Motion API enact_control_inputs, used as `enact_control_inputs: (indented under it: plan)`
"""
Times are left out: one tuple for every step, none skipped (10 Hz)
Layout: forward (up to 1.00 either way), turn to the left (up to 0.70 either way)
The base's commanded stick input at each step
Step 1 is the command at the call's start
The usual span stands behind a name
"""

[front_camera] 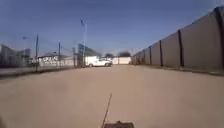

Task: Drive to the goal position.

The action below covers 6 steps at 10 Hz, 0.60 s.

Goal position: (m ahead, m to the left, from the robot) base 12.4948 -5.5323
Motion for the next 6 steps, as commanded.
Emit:
enact_control_inputs:
  plan:
    - [1.00,0.00]
    - [1.00,0.00]
    - [1.00,0.00]
    - [1.00,0.00]
    - [1.00,0.00]
    - [1.00,0.00]
